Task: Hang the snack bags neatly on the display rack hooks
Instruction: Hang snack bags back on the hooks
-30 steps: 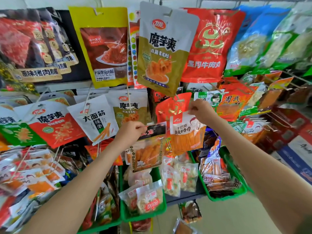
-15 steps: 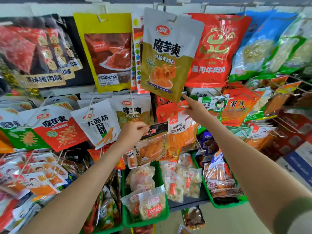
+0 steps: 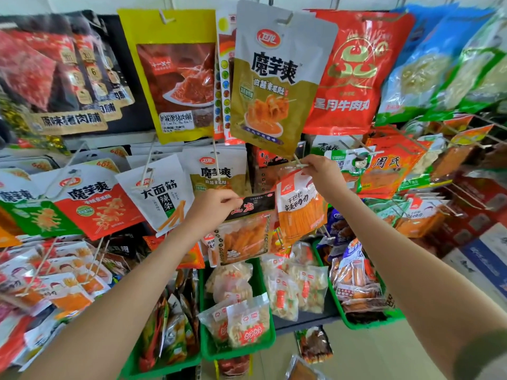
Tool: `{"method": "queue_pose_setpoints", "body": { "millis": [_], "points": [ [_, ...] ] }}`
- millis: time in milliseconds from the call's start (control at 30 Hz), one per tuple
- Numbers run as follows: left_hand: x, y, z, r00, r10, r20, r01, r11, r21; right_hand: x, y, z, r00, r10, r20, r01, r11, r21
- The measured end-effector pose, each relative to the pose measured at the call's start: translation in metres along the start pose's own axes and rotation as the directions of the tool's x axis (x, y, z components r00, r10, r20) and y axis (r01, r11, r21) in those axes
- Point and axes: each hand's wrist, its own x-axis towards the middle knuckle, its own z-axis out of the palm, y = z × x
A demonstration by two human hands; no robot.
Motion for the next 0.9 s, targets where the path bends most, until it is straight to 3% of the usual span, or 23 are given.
{"method": "queue_pose_setpoints", "body": {
  "millis": [167, 300, 400, 533, 733, 900],
  "points": [
    [-0.001, 0.003, -0.001, 0.998, 0.012, -0.054, -0.013, 1.000, -0.017, -0.026, 0.025, -0.007, 1.000, 0.008, 0.007, -0.008, 0.998, -0.062],
    [0.009, 0.018, 0.013, 0.998, 0.062, -0.013, -0.061, 0.998, 0.010, -0.045, 0.044, -0.014, 0.999, -0.037, -0.006, 0.036, 0.996, -0.083],
    [0.021, 0.038, 0.027, 0.992, 0.126, -0.009, -0.126, 0.992, 0.031, -0.058, 0.057, -0.026, 0.990, -0.100, -0.096, 0.081, 0.979, -0.185],
    [0.041, 0.062, 0.041, 0.992, 0.129, -0.006, -0.129, 0.992, 0.006, -0.069, 0.071, -0.053, 0.977, -0.045, -0.207, -0.019, 0.955, -0.297],
    [0.072, 0.086, 0.057, 0.998, 0.055, -0.012, -0.056, 0.997, -0.044, -0.079, 0.088, -0.087, 0.981, 0.086, -0.175, -0.105, 0.989, -0.101],
    [0.083, 0.090, 0.071, 0.998, 0.054, -0.011, -0.055, 0.991, -0.120, -0.085, 0.082, -0.101, 0.988, 0.032, -0.148, -0.047, 0.994, -0.101]
  ]
}}
